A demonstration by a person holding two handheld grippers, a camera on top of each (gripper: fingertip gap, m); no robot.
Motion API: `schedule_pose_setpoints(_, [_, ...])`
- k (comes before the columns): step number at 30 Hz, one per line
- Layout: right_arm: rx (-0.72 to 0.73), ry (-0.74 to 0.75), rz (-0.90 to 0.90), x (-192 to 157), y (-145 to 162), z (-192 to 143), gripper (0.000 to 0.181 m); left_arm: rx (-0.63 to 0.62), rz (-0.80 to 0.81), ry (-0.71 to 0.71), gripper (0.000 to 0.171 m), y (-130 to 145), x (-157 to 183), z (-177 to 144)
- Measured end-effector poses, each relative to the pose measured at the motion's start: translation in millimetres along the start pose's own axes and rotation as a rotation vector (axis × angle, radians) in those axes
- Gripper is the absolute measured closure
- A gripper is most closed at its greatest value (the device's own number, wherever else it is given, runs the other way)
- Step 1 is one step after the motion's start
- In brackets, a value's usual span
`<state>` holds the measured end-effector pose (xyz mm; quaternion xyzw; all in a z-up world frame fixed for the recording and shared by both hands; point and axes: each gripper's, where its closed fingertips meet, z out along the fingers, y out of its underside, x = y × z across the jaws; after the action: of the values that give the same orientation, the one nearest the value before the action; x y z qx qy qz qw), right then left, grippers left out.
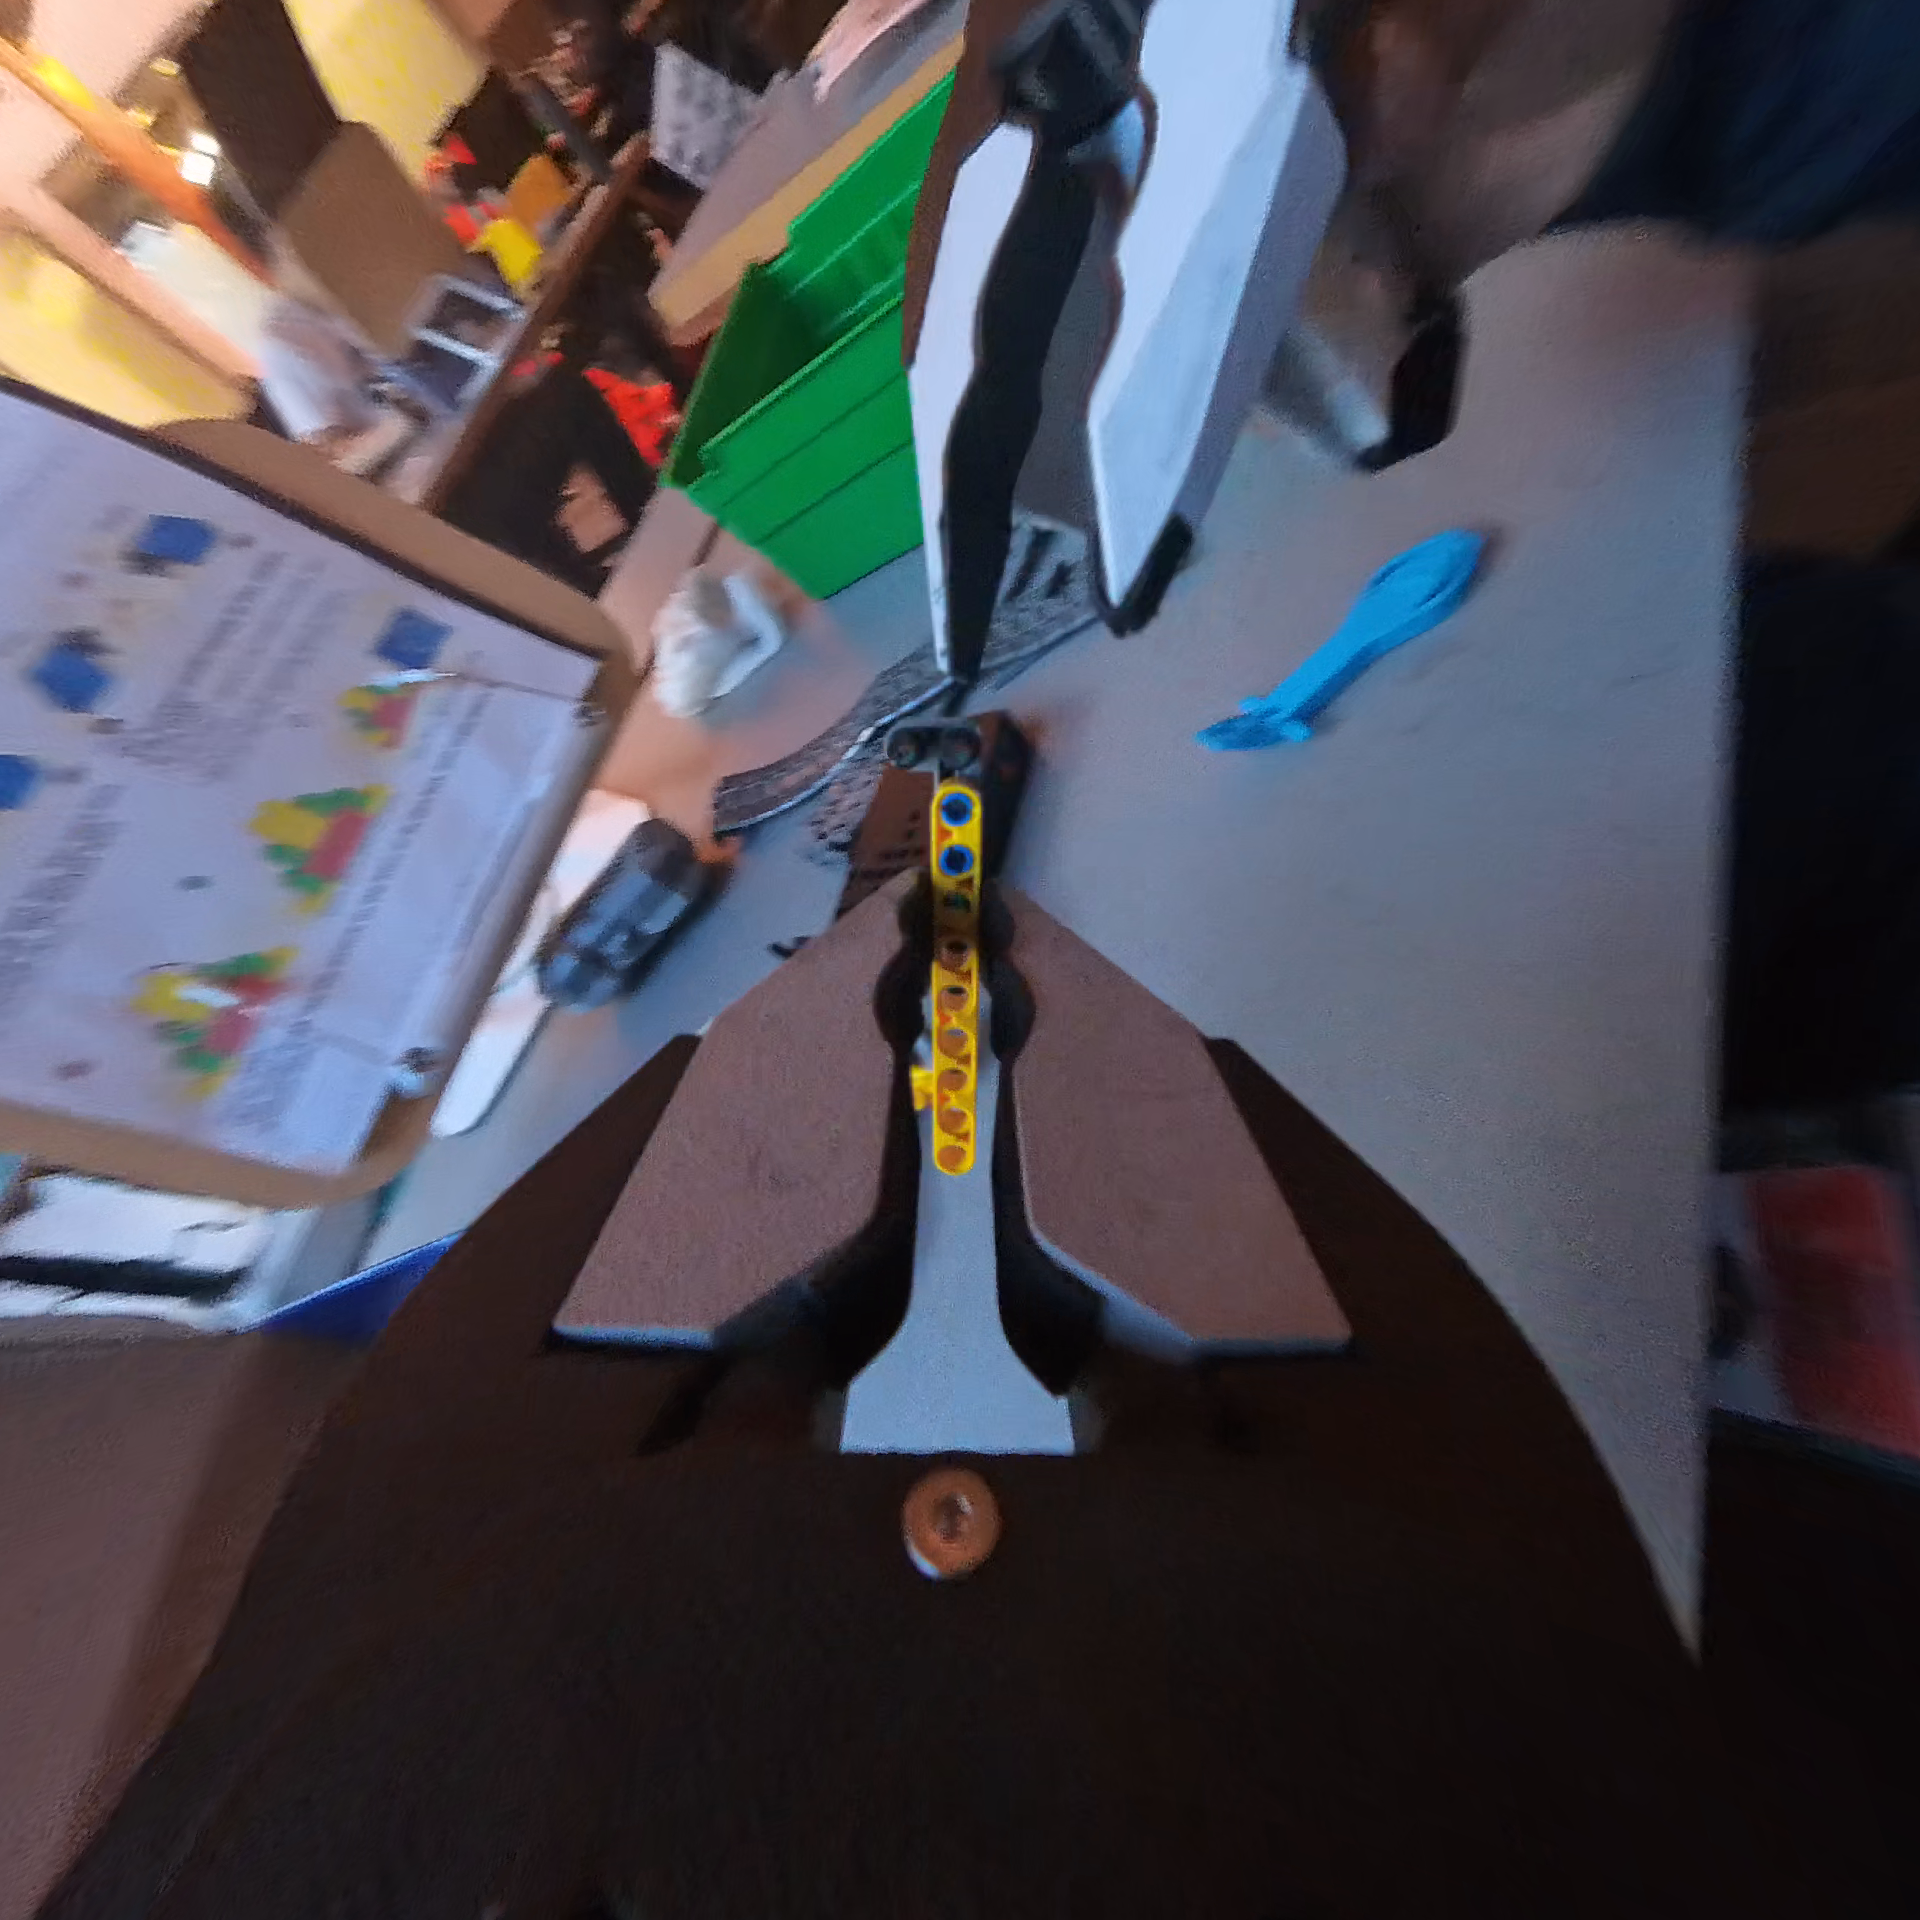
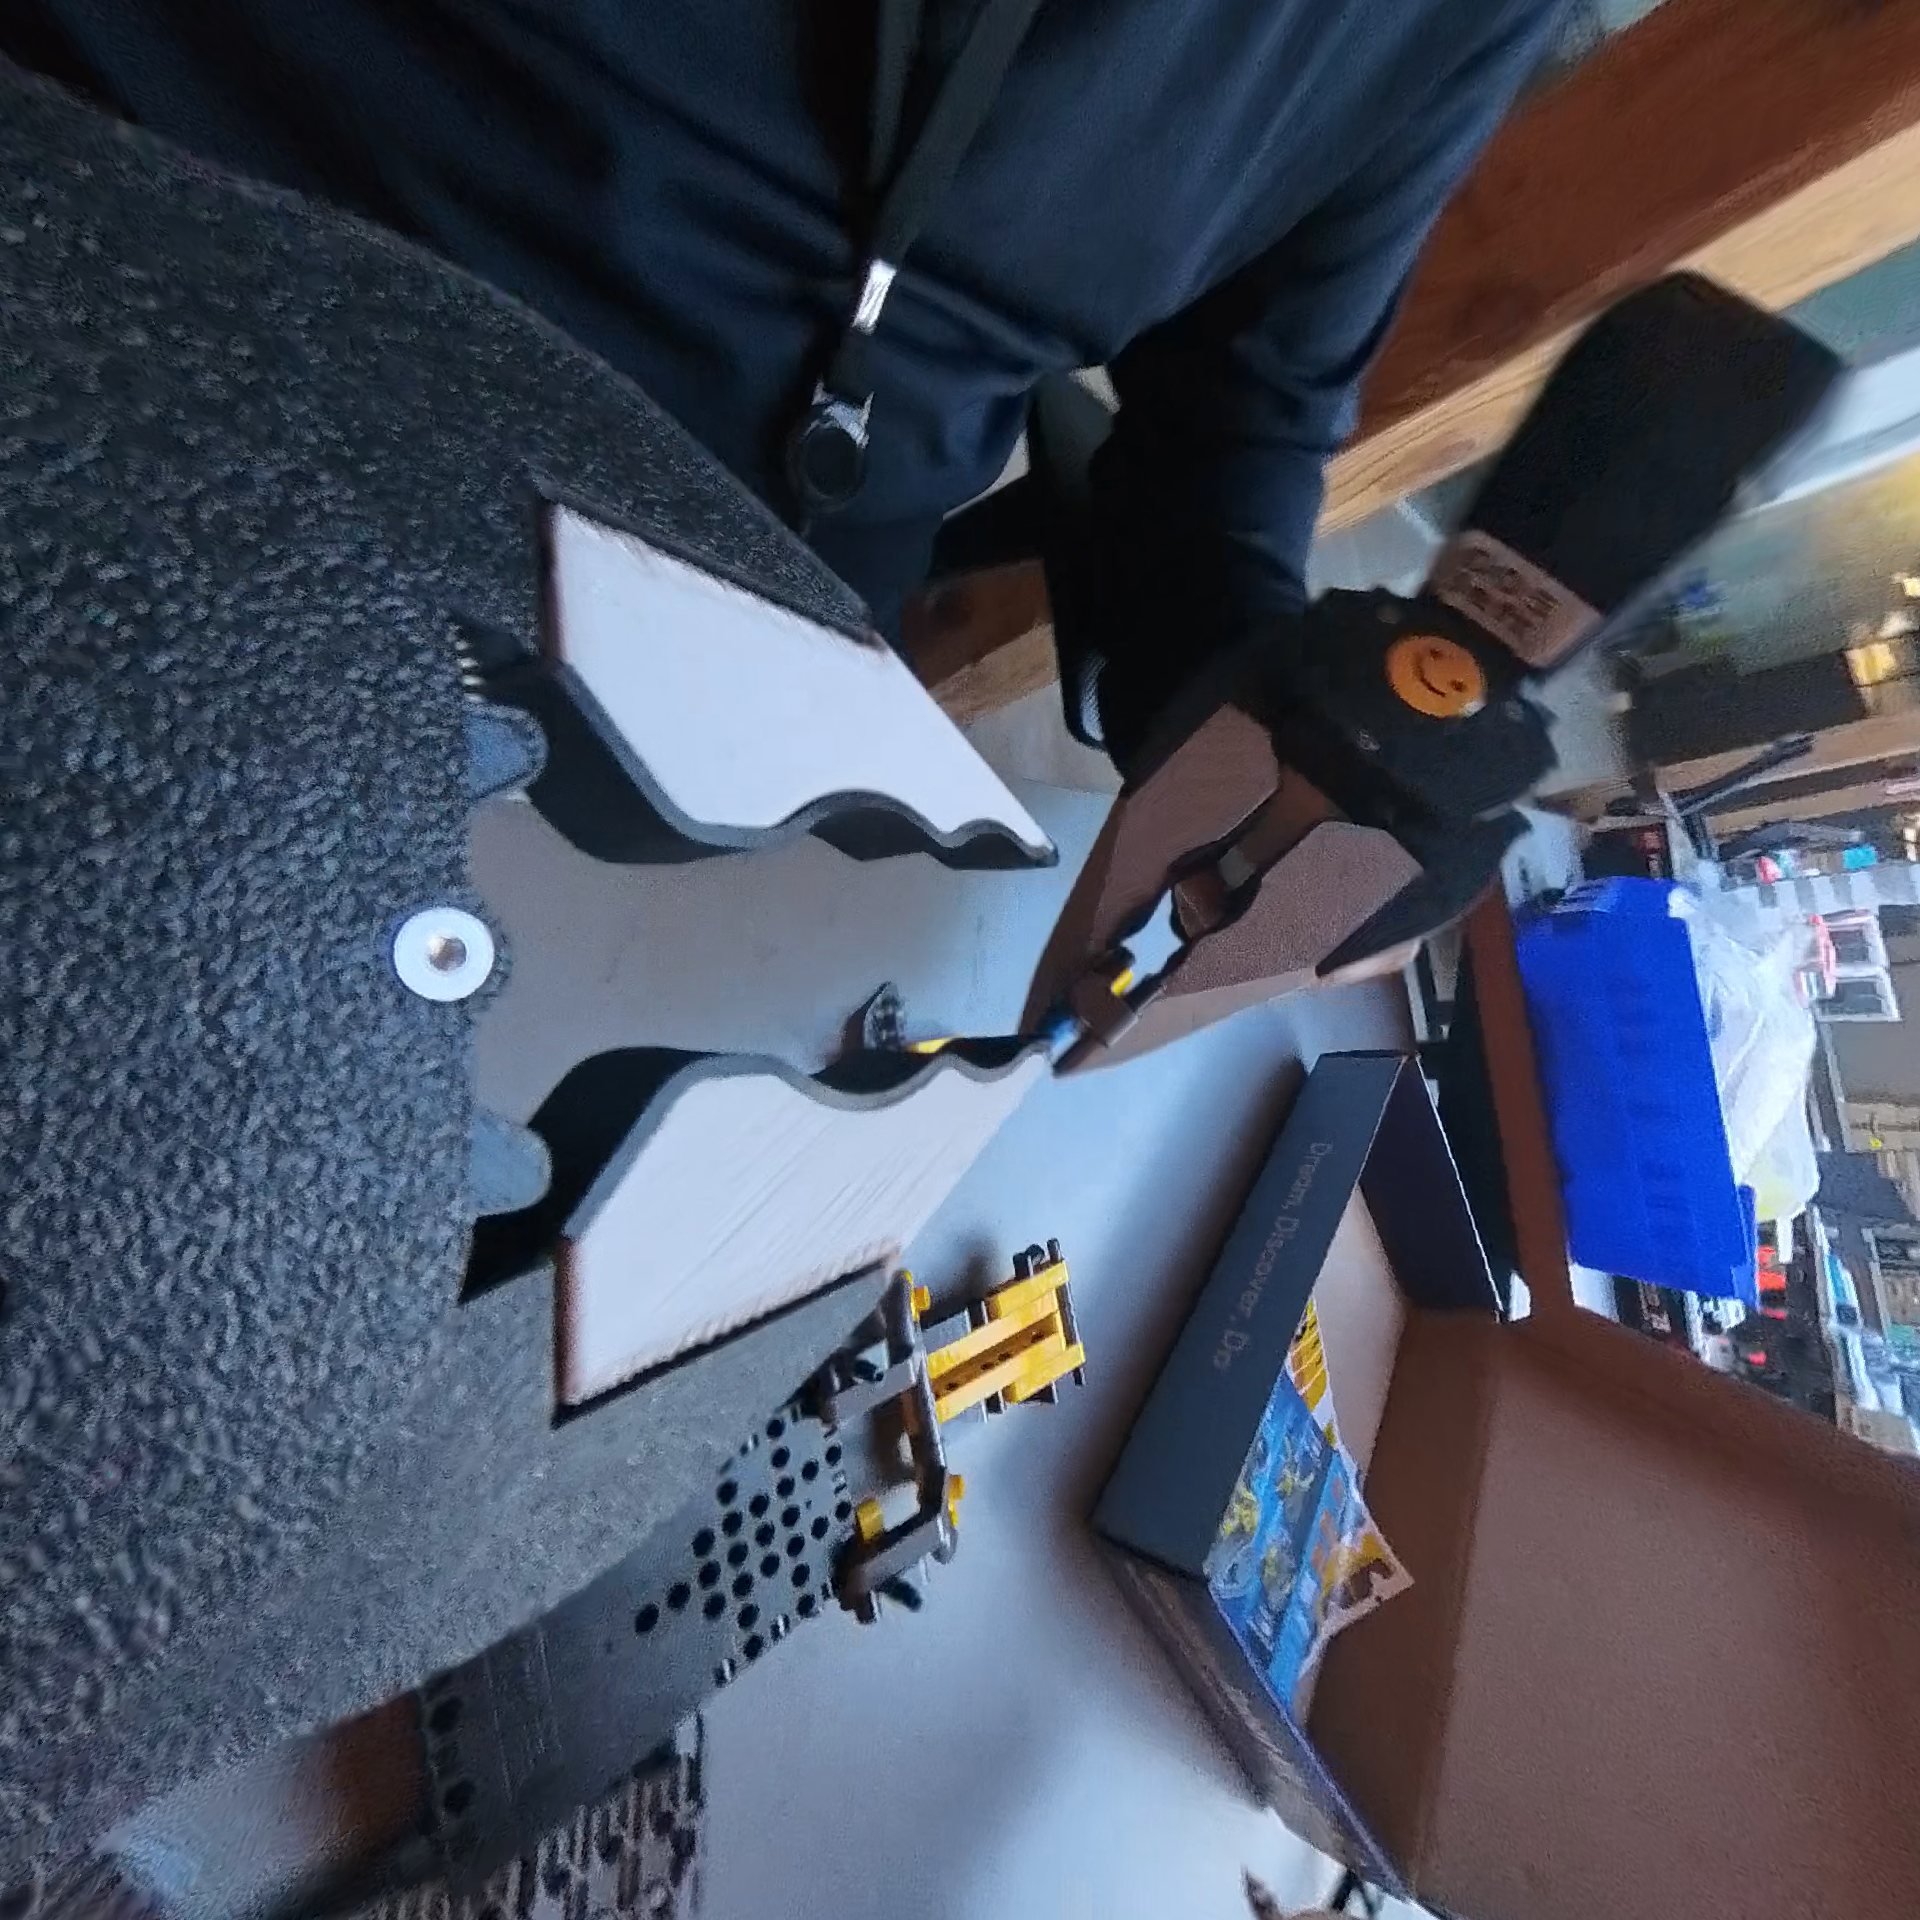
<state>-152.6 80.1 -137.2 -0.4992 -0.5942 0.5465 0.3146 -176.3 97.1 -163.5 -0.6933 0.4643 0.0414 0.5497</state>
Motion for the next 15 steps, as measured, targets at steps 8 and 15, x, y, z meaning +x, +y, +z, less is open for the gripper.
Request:
schedule_pose_setpoints(8, [0.084,0.081,0.197,12,-11,16,0.139,-0.081,0.181,-0.192,0.166,1,-9,3])
schedule_pose_setpoints(15, [0.090,0.104,0.195,11,-10,21,0.168,-0.077,0.177,-0.199,0.166,1,-8,3])
